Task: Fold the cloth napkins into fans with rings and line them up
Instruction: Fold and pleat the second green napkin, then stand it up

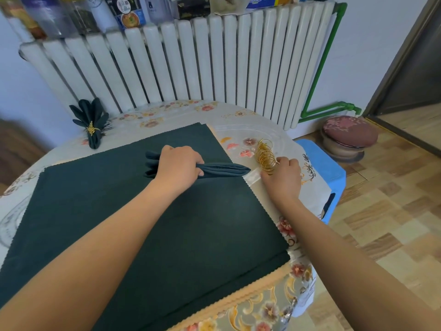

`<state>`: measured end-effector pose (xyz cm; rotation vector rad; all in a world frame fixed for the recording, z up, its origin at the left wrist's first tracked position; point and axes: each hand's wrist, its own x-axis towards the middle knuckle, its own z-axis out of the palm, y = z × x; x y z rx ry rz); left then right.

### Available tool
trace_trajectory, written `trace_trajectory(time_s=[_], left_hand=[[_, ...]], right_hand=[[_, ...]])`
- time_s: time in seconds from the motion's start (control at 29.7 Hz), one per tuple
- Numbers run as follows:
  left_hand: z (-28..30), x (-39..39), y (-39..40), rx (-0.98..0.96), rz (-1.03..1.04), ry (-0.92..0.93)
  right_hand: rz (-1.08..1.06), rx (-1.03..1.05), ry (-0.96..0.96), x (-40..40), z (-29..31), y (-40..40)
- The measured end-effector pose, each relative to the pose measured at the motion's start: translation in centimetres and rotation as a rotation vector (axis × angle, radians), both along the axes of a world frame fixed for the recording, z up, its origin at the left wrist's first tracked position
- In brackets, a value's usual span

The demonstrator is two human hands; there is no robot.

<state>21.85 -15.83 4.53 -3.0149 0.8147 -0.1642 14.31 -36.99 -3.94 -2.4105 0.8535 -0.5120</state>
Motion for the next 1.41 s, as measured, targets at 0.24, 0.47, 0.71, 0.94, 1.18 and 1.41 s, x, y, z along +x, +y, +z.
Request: trace_trajectory(time_s=[0.24, 0.47, 0.71, 0.94, 1.18, 1.41], left_hand=[[1.0, -1.3, 1.2, -0.027, 0.008, 0.044], [2.2, -4.6, 4.0, -0.117, 0.031, 0.193], [3.8, -8.6, 7.4, -0.214, -0.015, 0.302], [5.3, -12.0, 9.3, -0.243, -0.13, 0.314], [5.8, -14.8, 11.9, -0.262, -0.132, 0.267], [6.0, -15.0, 13.5, -0.334, -0.143, 0.268]], right_hand=[[0.073, 0.142, -0.201, -3.0, 0.7, 0.2], [0.39, 0.544, -0.278, -9.0, 3.2, 3.3], [0.574, 0.602, -0.257, -12.0, 5.1, 7.1], [0.736, 0.381, -0.203, -13.2, 7.1, 11.3], [0.811, 0.042, -0.043, -14.1, 9.5, 15.4], [0.859, 0.143, -0.07, -14.2, 9.9, 17.1]])
